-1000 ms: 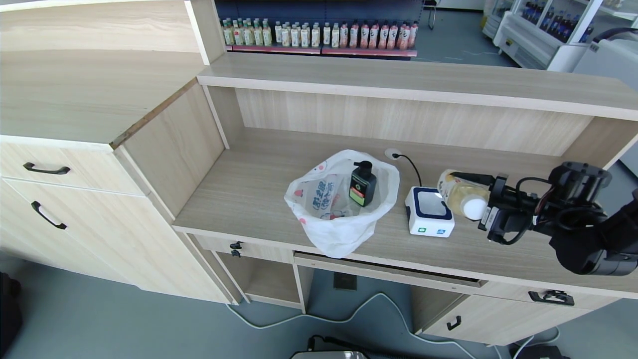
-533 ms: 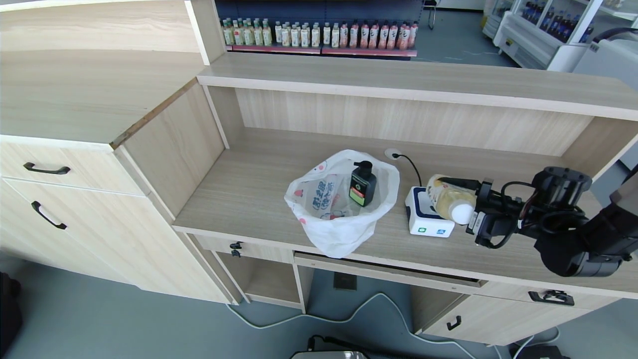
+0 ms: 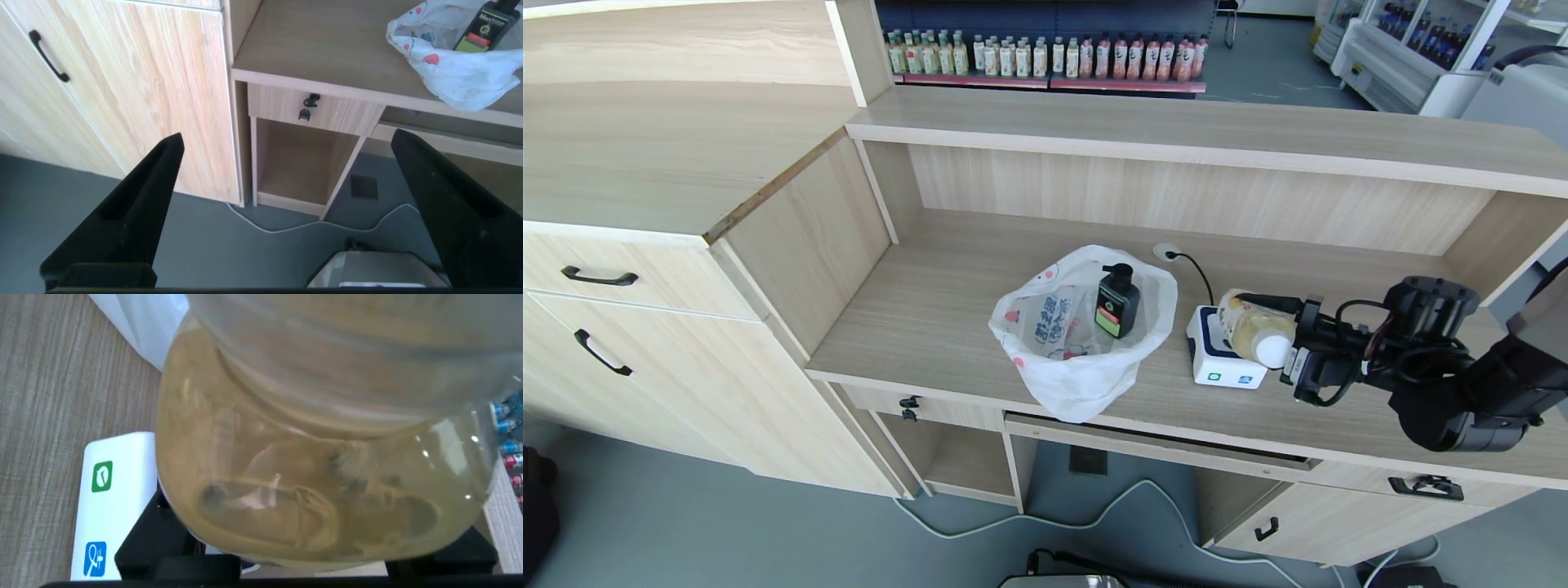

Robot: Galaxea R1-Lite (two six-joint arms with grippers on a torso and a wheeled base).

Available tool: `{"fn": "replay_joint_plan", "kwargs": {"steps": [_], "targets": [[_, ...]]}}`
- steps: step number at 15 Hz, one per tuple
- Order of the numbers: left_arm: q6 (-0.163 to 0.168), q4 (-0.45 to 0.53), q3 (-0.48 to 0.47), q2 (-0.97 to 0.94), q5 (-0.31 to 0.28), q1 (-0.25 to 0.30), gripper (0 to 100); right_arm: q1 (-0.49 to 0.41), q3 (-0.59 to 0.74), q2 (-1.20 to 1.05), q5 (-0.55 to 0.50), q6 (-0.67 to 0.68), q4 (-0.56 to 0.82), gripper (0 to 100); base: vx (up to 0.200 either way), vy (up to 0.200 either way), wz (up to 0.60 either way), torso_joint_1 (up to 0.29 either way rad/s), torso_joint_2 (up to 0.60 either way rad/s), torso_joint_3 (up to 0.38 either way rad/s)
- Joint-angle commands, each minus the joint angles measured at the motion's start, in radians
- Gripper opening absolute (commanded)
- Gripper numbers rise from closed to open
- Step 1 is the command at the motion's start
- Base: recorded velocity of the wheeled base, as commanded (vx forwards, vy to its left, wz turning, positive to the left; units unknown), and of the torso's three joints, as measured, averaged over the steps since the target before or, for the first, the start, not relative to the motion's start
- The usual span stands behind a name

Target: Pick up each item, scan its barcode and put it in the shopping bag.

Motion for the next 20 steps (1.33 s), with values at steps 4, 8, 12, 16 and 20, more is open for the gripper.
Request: {"fn": "replay_joint_plan", "kwargs": {"steps": [4, 8, 12, 16, 20], "targets": [[-0.002, 0.000, 0.000, 0.000, 0.000, 0.000, 100, 0.008, -0.053, 0.016, 0.000, 0.058, -0.001, 0, 0.000, 0.000, 0.00, 0.000, 0.00, 0.000], [0.000, 0.000, 0.000, 0.000, 0.000, 0.000, 100, 0.008, -0.071, 0.029, -0.001, 0.058, 0.004, 0, 0.000, 0.000, 0.00, 0.000, 0.00, 0.000], [-0.002, 0.000, 0.000, 0.000, 0.000, 0.000, 100, 0.008, -0.080, 0.042, -0.004, 0.058, 0.004, 0, 0.000, 0.000, 0.00, 0.000, 0.00, 0.000], [0.000, 0.000, 0.000, 0.000, 0.000, 0.000, 100, 0.011, -0.108, 0.058, -0.004, 0.058, 0.005, 0, 0.000, 0.000, 0.00, 0.000, 0.00, 0.000], [0.000, 0.000, 0.000, 0.000, 0.000, 0.000, 100, 0.012, -0.111, 0.064, -0.004, 0.060, 0.005, 0, 0.000, 0.000, 0.00, 0.000, 0.00, 0.000]]}}
